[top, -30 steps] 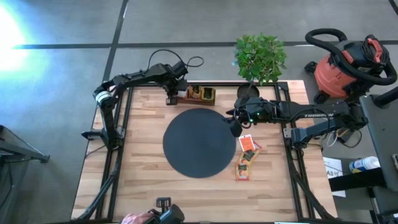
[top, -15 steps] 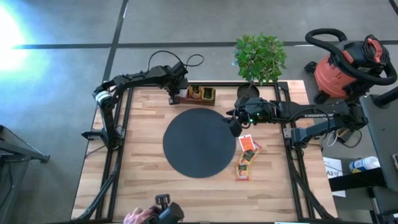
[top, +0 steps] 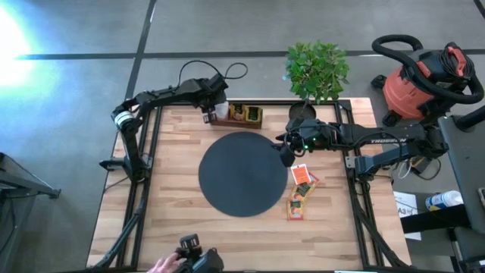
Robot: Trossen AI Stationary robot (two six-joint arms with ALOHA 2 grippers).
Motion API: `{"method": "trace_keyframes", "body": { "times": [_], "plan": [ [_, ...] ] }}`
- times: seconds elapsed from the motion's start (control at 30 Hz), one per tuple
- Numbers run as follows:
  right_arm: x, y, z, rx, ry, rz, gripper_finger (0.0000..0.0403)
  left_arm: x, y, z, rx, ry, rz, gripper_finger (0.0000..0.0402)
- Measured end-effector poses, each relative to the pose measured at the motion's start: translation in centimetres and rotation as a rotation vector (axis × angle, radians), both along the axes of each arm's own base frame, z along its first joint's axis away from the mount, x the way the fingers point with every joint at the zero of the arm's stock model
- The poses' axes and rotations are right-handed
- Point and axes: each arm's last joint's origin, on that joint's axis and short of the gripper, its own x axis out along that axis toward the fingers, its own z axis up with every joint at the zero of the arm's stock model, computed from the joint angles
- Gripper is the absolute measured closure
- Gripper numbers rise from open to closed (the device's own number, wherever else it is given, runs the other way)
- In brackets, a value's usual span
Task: Pick & Place Tea
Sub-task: Put the white tea bag into the left section of the brown wooden organizer
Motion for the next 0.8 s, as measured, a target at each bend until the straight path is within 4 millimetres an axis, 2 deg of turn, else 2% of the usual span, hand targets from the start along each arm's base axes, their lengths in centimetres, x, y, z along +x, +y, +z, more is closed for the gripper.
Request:
{"method": "trace_keyframes", "body": {
  "times": [0.1, 0.17, 0.3, 0.4, 0.5, 0.6, 0.7, 0.8],
  "plan": [
    [-0.1, 0.1, -0.1, 0.012, 0.011, 0.017, 0.0211, 0.1, -0.6, 1.4, 0.015, -0.046, 0.028, 0.0305],
    [-0.3, 0.1, -0.5, 0.022, 0.058, 0.025, 0.0211, 0.3, -1.8, 2.8, -0.028, -0.138, -0.011, 0.0305],
    [-1.5, 0.2, -1.7, 0.084, 0.221, -0.014, 0.0211, 1.4, -5.6, 5.8, -0.241, -0.437, -0.176, 0.0305],
    [-2.8, 0.4, -2.9, 0.17, 0.375, -0.081, 0.0211, 3.0, -9.1, 6.7, -0.382, -0.585, -0.296, 0.0305],
    [-4.1, 0.8, -4.0, 0.285, 0.516, -0.143, 0.0211, 4.7, -12.8, 6.5, -0.425, -0.626, -0.397, 0.0305],
    [-5.3, 1.2, -5.4, 0.391, 0.628, -0.191, 0.0211, 6.3, -16.0, 5.2, -0.448, -0.641, -0.492, 0.0305],
    [-6.0, 1.7, -7.2, 0.488, 0.689, -0.225, 0.0211, 8.0, -18.1, 3.3, -0.469, -0.683, -0.518, 0.0305],
    [-6.8, 2.1, -9.3, 0.535, 0.733, -0.304, 0.0211, 9.7, -19.0, 2.2, -0.477, -0.776, -0.518, 0.0305]
  ]
}}
